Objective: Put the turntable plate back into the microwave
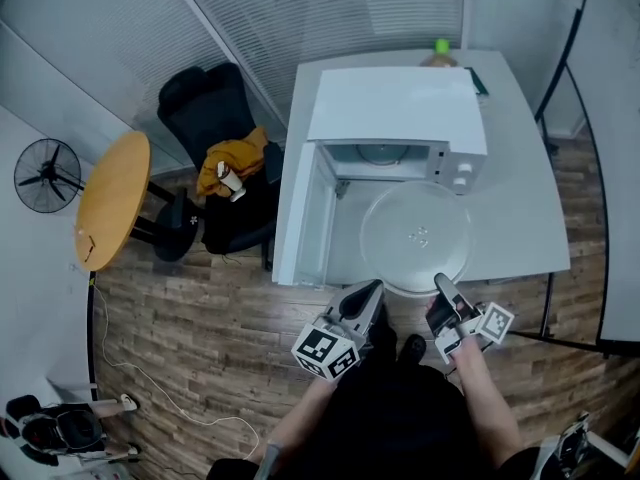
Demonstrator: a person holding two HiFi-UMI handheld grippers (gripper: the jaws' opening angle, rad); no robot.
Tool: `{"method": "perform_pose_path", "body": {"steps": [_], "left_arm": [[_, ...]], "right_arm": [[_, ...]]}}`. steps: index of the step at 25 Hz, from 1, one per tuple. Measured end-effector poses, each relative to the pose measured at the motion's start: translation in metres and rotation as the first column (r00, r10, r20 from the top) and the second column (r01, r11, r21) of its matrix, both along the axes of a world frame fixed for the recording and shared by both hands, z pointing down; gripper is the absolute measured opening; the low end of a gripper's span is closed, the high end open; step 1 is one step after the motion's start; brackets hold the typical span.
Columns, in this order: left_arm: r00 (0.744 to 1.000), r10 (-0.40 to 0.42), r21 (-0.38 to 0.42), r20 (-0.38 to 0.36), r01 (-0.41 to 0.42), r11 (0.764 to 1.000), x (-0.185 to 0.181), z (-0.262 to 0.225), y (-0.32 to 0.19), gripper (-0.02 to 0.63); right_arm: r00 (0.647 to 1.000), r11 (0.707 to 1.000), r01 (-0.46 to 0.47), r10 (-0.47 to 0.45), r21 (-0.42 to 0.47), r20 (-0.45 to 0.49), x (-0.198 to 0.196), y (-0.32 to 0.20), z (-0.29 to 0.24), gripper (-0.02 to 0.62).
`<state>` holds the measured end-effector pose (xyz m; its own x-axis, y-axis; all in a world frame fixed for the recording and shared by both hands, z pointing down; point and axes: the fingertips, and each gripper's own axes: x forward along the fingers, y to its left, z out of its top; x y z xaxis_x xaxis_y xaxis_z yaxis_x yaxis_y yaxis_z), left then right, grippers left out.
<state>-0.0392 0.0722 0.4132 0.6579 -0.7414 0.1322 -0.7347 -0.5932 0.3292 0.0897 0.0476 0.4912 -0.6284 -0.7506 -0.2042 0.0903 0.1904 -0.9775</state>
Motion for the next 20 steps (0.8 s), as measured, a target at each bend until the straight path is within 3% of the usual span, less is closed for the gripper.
{"method": "perform_pose_path", "body": {"steps": [13,20], "left_arm": [[0.996,0.09,0.027,-0.009,-0.09,0.996,-0.031,-0.002,-0.067,-0.003],[0.99,0.141,-0.02,-0.013,-0.141,0.99,-0.032,0.009,-0.083,-0.003]], "right_arm": [[0.999,0.999,-0.044,0.043,-0.025,-0.032,-0.038,-0.06,0.023,0.044],[0.997,0.996,-0.079,0.079,-0.037,-0.014,-0.049,-0.084,0.036,0.046]]}}
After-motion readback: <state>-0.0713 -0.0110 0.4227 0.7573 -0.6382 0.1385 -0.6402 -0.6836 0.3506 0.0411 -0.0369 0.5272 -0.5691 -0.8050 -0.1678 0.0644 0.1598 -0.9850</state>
